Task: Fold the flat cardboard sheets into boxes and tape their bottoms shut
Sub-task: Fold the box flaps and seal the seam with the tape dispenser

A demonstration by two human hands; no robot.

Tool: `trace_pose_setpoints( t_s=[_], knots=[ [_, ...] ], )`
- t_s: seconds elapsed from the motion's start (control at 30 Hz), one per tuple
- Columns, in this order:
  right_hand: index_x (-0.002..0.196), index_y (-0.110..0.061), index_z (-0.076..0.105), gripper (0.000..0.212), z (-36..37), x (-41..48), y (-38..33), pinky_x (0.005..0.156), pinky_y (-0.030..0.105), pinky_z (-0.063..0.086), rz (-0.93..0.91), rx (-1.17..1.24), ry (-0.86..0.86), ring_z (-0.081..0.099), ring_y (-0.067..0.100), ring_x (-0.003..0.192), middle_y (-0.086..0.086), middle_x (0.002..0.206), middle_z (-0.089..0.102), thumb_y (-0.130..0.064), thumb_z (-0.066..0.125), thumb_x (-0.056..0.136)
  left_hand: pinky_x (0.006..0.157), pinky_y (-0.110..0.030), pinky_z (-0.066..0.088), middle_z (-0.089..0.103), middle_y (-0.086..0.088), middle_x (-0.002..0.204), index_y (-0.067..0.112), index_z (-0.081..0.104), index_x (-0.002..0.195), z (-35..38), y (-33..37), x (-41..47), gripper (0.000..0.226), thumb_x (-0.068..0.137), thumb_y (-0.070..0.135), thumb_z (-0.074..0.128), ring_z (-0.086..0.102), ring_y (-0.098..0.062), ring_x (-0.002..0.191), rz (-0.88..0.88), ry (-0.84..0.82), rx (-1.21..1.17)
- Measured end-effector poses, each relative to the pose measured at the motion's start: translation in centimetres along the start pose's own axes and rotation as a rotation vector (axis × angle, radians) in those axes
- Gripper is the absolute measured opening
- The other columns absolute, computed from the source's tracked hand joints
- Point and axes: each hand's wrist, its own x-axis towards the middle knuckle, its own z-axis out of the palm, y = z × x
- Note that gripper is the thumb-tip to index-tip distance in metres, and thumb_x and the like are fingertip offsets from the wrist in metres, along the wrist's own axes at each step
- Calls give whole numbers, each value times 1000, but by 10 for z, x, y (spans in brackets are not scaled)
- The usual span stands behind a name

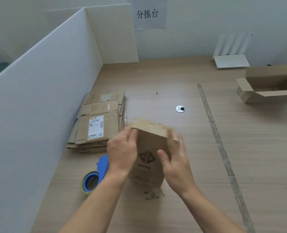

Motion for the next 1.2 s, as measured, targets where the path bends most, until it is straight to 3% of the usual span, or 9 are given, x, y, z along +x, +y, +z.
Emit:
trace_pose_setpoints(
  t_s=[0.1,0.23,0.43,0.57,0.67,0.77,0.9,1.03,1.2],
  knots=[
    [143,-63,16,79,3,3,6,112,14,30,12,56,117,33,1,139,-9,156,28,-21,63,95,104,-27,44,69,0,125,23,61,135,-2,3,-1,36,99,26,60,63,-13,115,49,-48,-48],
    [145,-57,28,71,-13,23,13,85,17,52,260,260,171,66,-2,95,-22,114,60,-24,65,94,110,-35,44,61,19,135,37,56,139,-16,-16,9,48,93,28,64,55,0,125,-76,-392,-361],
    [104,-17,64,17,-22,38,23,87,49,56,525,512,83,68,20,97,13,114,68,-29,67,93,117,-44,33,52,20,144,45,49,141,-31,-49,3,64,82,26,63,43,0,137,-103,-609,-450],
    [126,-51,58,32,-28,27,21,97,57,47,471,568,-273,57,7,121,-20,127,63,-34,55,99,108,-42,45,50,14,141,58,41,141,-35,-64,4,68,85,31,68,54,-6,127,-187,-579,-461],
    [140,-58,38,52,-26,20,20,86,48,57,426,602,-401,59,6,120,-24,133,57,-35,58,97,93,-26,52,51,12,129,56,37,143,-30,-67,2,68,90,30,69,61,-6,114,-209,-539,-430],
    [142,-42,39,50,-22,21,16,75,39,59,431,598,-293,64,10,113,-11,129,61,-33,59,97,86,-21,48,63,8,114,38,55,133,-29,-69,-2,56,78,38,65,63,-8,109,-224,-378,-490],
    [122,-17,53,23,-30,24,12,65,30,54,467,650,-155,68,16,102,4,114,68,-29,48,103,99,-31,47,67,5,129,18,56,135,-35,-67,-6,50,88,31,56,60,-14,124,-227,-501,-694],
    [122,-17,58,24,-35,23,12,71,31,53,430,614,-210,67,17,108,2,115,71,-27,47,103,111,-46,36,54,1,146,19,44,149,-42,-73,-6,62,92,43,54,47,-17,138,-217,-634,-697],
    [121,-23,58,21,-29,20,13,72,34,57,415,508,-184,69,14,101,1,114,69,-26,54,100,107,-28,45,59,7,140,20,48,144,-40,-77,-14,69,80,40,64,51,-11,133,-222,-622,-714]
  ],
)
